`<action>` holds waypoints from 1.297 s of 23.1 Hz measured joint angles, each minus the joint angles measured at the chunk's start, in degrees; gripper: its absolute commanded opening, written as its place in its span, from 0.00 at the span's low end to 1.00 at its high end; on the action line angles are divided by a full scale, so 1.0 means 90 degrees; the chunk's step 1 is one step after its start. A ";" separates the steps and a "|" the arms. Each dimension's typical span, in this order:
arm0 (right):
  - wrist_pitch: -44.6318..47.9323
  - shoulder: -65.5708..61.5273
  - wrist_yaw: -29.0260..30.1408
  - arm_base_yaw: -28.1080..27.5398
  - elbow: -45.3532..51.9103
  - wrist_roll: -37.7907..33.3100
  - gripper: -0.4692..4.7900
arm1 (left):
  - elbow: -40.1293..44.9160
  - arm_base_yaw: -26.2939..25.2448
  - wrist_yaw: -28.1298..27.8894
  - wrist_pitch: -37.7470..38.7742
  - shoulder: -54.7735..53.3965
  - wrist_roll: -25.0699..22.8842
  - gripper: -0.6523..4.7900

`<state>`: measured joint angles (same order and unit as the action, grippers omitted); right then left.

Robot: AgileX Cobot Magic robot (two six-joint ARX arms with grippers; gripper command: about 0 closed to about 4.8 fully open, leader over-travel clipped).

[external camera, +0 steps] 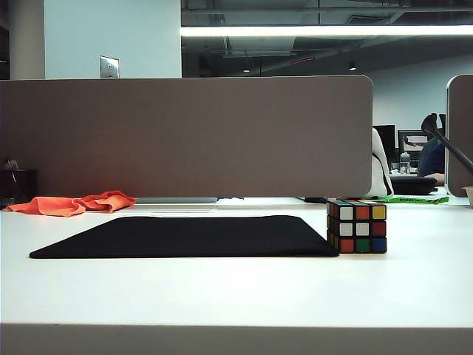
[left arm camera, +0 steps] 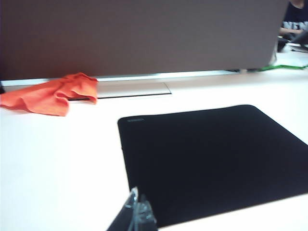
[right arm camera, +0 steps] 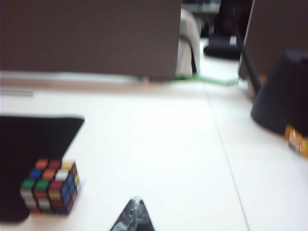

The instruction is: Pick up the cube on the right side of the mouse pad, then place it in the center of the mouse pad.

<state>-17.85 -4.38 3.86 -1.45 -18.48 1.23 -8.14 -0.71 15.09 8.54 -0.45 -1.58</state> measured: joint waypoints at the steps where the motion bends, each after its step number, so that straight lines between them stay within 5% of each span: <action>1: -0.0211 -0.0187 -0.0005 0.0000 -0.0158 0.0000 0.09 | 0.0000 0.0000 0.0090 0.0022 0.0000 0.0000 0.11; 8: -0.0639 -0.1676 -0.0017 0.0010 -0.1129 0.0015 0.09 | 0.0000 0.0000 0.0559 0.0032 0.0000 -0.0022 0.11; 15: -0.0818 -0.4350 -0.0146 0.0743 -0.2373 0.0017 0.09 | 0.0000 0.0000 0.2108 -0.0005 0.0000 -0.0158 0.11; 22: -0.0685 -0.6659 -0.1484 0.2431 -0.3451 -0.0080 0.26 | 0.0000 0.0000 0.2623 -0.0017 0.0000 -0.0153 0.11; 24: -0.0678 -0.7181 -0.1712 0.2771 -0.3798 -0.0610 0.55 | 0.0000 0.0000 0.2640 -0.0019 0.0000 -0.0153 0.11; 25: -0.0685 -0.7354 -0.1732 0.2839 -0.3925 -0.0872 0.61 | 0.0000 0.0000 0.2640 -0.0017 0.0000 -0.0155 0.11; 30: -0.0678 -0.7980 -0.1744 0.2941 -0.4303 -0.1804 0.66 | 0.0000 0.0000 0.2611 -0.0017 0.0000 -0.0153 0.11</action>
<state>-23.94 -76.20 -11.84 25.02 -57.21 -15.00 -8.14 -0.71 38.59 8.38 -0.45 -2.96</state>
